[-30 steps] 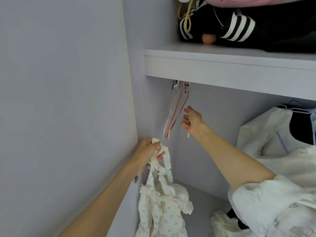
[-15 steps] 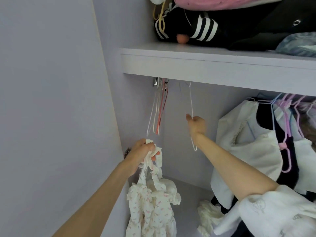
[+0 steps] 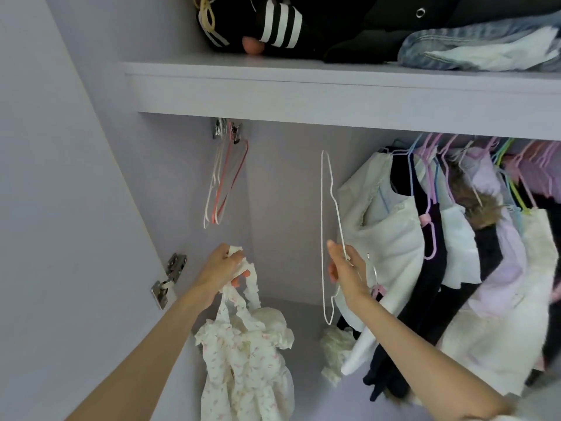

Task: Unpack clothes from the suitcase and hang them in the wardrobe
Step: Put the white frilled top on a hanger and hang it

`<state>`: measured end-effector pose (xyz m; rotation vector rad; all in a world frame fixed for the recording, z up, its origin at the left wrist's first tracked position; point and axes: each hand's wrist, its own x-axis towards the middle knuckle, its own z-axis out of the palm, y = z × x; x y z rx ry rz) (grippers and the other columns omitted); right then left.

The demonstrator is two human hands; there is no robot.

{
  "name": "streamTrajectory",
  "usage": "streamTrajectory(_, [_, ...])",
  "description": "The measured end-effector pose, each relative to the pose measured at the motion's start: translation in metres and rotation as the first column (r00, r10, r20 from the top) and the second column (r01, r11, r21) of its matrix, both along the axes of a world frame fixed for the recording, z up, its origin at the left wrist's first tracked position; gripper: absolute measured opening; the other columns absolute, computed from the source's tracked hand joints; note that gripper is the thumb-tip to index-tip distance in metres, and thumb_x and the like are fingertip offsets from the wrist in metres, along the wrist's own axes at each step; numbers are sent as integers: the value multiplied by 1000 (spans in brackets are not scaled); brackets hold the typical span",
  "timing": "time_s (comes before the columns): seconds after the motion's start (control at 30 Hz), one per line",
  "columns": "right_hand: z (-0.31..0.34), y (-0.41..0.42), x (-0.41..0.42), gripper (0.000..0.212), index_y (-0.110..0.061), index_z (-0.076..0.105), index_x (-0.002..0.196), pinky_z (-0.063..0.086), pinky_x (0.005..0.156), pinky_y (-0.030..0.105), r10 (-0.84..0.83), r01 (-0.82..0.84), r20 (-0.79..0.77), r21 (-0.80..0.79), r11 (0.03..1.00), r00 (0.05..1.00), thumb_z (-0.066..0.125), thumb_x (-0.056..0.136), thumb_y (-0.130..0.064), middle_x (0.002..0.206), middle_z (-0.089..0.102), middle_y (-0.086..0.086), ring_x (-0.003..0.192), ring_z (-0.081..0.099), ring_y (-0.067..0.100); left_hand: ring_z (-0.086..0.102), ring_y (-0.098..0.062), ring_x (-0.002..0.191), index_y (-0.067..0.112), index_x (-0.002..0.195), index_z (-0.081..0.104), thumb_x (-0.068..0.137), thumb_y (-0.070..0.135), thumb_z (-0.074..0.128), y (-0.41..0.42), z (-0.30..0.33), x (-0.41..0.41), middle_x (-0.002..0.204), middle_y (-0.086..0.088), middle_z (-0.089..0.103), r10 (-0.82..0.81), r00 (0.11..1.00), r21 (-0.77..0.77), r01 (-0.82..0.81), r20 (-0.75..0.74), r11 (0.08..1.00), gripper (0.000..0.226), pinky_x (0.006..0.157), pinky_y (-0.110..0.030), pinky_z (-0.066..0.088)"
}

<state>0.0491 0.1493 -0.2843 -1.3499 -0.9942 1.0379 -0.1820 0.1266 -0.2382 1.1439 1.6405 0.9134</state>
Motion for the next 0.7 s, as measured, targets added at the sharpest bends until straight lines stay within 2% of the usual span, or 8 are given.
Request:
streamTrajectory(0.1, [-6,-5,14,39,-26,66,75,30,54,21,-95,97,42,-58,994,995,41,96,-47,53,31,-5,50,32,10,45,-16,46,13,94,46,98,20,40,0,-10,7,78,-11,62,-34,997,7,35,-69,999,10,57,-27,42])
streamTrajectory(0.17, [-5,-7,22,45,-31,69,74,27,52,21,-52,68,148,-104,992,988,35,97,-49,51,30,-7,48,30,8,45,-17,49,12,95,45,99,19,38,1,-14,9,75,-11,59,-11,997,20,13,-81,1000,10,55,-27,41])
streamTrajectory(0.27, [-8,-9,40,50,-23,71,62,24,49,22,60,-17,247,-174,985,967,43,94,-48,44,28,-6,45,26,11,45,-18,52,12,93,44,98,15,36,1,-18,12,76,-12,52,17,995,42,-13,-94,999,10,53,-28,41])
streamTrajectory(0.33, [-10,-8,51,50,-18,66,49,27,51,23,87,-29,301,-190,981,950,54,91,-43,35,33,-10,45,31,12,44,-18,53,13,88,42,98,13,35,0,-19,12,74,-9,47,25,996,59,-20,-86,998,13,52,-29,41])
streamTrajectory(0.4, [-8,-7,58,53,-15,60,41,30,52,23,118,-45,385,-192,980,915,60,88,-40,39,36,-2,44,34,14,41,-17,50,16,84,40,99,13,34,1,-20,14,71,-9,46,19,994,54,-13,-107,998,16,50,-27,39])
streamTrajectory(0.5, [-8,-6,64,58,-11,51,37,28,51,21,170,-93,434,-193,977,885,61,88,-36,32,28,-5,31,31,9,41,-17,50,12,89,41,99,13,35,2,-22,17,68,-10,49,-3,991,48,9,-137,999,12,49,-27,39])
streamTrajectory(0.6, [-9,-5,63,60,-10,46,37,28,52,19,199,-125,480,-182,975,854,59,90,-35,24,28,-6,29,38,7,48,-14,54,14,85,44,99,16,39,1,-22,25,74,-4,47,-144,970,1,147,-198,989,15,46,-22,41])
streamTrajectory(0.7, [-8,-3,57,62,-12,44,36,32,55,23,209,-126,540,-187,974,815,58,90,-38,24,32,-5,30,43,5,49,-12,50,21,77,45,98,17,40,2,-23,36,76,-4,48,-291,922,-60,286,-255,956,21,42,-19,37])
